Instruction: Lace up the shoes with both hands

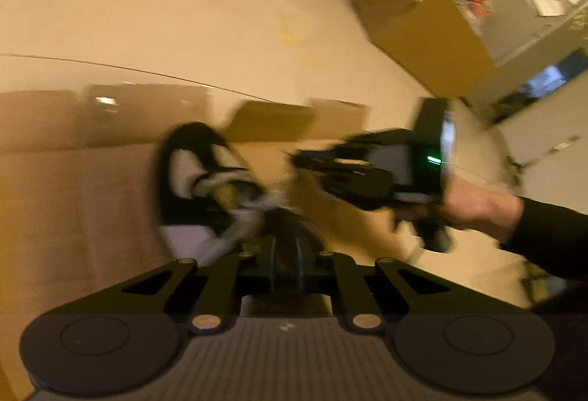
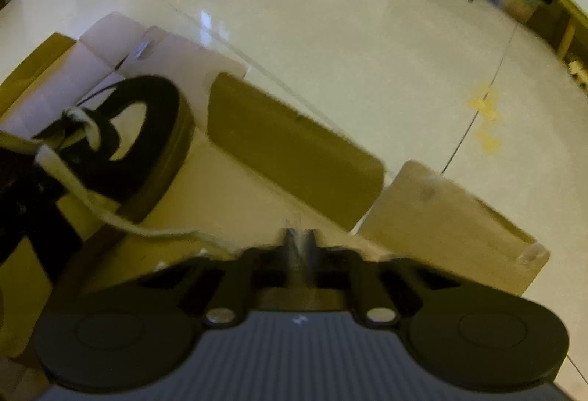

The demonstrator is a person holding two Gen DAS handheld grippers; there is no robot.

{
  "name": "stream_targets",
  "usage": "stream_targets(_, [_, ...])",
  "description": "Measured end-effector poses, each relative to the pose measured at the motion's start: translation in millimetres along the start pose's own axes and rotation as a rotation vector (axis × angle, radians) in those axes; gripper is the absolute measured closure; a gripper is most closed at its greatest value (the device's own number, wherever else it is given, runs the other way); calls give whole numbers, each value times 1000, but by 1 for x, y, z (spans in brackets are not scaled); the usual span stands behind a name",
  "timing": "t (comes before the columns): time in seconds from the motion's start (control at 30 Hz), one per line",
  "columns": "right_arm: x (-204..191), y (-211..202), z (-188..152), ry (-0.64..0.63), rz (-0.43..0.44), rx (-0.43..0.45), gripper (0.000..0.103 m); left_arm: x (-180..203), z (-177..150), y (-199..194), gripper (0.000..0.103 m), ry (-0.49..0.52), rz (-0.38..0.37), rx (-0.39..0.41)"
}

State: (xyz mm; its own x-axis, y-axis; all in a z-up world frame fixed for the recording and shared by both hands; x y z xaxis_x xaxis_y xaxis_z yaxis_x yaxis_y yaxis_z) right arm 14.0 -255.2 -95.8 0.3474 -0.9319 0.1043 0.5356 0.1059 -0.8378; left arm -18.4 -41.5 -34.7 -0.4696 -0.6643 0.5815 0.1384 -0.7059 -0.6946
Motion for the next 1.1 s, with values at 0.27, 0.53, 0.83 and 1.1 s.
stream_targets(0.27, [12, -119, 42, -82, 177, -77, 102, 21, -12, -4, 88, 98, 72, -75])
stream_targets(0.53, [5, -250, 82, -322, 172, -161, 102, 34, -15, -26, 73, 127, 171, -67])
stream_targets(0.83, [-20, -311, 112, -496, 93, -217, 102, 45, -9, -37, 14, 160, 283, -43])
stream_targets(1.1, [-33, -325, 128, -561, 74, -211, 101, 38, -4, -40, 1, 172, 393, -21])
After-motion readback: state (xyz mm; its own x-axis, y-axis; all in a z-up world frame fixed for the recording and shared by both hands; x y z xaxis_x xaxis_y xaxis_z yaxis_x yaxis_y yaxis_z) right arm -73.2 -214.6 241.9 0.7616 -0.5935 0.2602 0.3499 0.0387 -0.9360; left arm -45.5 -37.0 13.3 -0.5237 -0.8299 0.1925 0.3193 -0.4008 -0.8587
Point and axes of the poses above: each gripper's, at about its wrist camera, not at the fingertips, and y roughly the way its jaws point, x to its right, z to its top, the point moved 3 cm from there along y, roughly the way its jaws point, and after that the axes turned 2 degrees about x, right-handed, at the moved point
